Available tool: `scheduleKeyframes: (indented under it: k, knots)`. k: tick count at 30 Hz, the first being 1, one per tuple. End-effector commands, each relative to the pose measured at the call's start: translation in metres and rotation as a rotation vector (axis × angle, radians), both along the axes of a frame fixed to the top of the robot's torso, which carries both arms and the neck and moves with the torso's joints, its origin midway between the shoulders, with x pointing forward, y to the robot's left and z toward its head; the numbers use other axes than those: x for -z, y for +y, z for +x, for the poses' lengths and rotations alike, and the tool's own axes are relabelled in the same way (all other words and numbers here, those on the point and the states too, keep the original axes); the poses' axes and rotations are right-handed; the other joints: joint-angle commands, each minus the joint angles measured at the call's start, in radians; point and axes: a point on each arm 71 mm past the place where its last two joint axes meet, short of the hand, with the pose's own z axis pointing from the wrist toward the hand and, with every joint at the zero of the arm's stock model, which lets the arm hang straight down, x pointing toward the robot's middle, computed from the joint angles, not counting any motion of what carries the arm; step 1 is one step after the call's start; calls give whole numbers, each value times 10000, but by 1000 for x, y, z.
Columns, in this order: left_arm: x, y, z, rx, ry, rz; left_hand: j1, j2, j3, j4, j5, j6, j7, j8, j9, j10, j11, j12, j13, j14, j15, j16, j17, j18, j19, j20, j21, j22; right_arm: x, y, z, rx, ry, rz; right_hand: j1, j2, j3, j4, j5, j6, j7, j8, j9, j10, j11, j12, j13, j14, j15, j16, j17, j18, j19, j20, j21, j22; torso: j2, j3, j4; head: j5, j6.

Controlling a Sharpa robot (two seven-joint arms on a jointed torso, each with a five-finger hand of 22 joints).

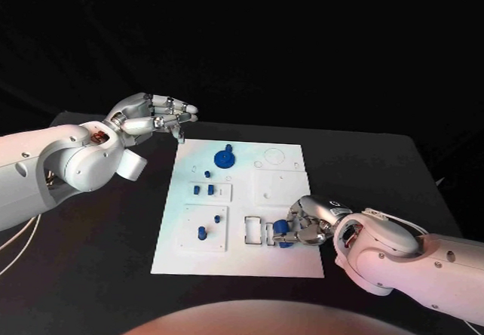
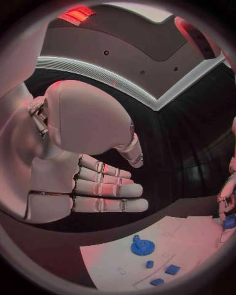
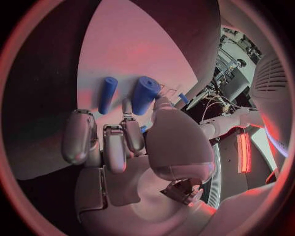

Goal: Assemble the parts on the task board

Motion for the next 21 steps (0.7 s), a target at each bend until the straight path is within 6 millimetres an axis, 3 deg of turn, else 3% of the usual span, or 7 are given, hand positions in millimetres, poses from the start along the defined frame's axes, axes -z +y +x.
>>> scheduleKeyframes:
  k: [1, 10, 21]
  knots:
    - [-1, -3, -1, 211, -16, -59, 77, 10, -15, -19, 31, -62, 63, 63, -9, -101, -2, 53, -16, -81, 8, -44, 16, 148, -28, 27, -65, -16, 3, 2, -2, -460, 0, -664, 531, -50, -21, -78, 13, -43, -39, 71, 6, 5, -73, -57, 16, 715, -58, 55, 745, -129, 8, -34, 27, 1479, -13, -4, -18, 11, -6]
    - [-1, -2, -2, 245, -15, -54, 85, 9, -16, -26, 31, -66, 67, 68, -10, -108, 2, 59, -16, -86, 9, -40, 17, 148, -27, 27, -63, -15, 3, 0, -1, -744, -405, -1279, 1177, -108, 197, -64, 36, -12, -35, 89, -22, -5, -70, -115, 23, 768, -49, 159, 1056, -126, -9, -22, -17, 1490, -13, 4, -17, 28, 12]
    - [-1, -3, -2, 329, -1, -38, 196, -25, -4, -126, 32, -88, 69, 84, -15, -145, 5, 73, -22, -106, 4, -35, 19, 152, -21, 17, -41, -2, -1, 0, -1, -373, -546, -470, 1728, 199, 881, -74, 46, 215, -135, 60, -144, 200, -160, 68, 301, 844, -117, 300, 1445, -213, 159, -74, 471, 1668, -3, 5, -19, 40, 37]
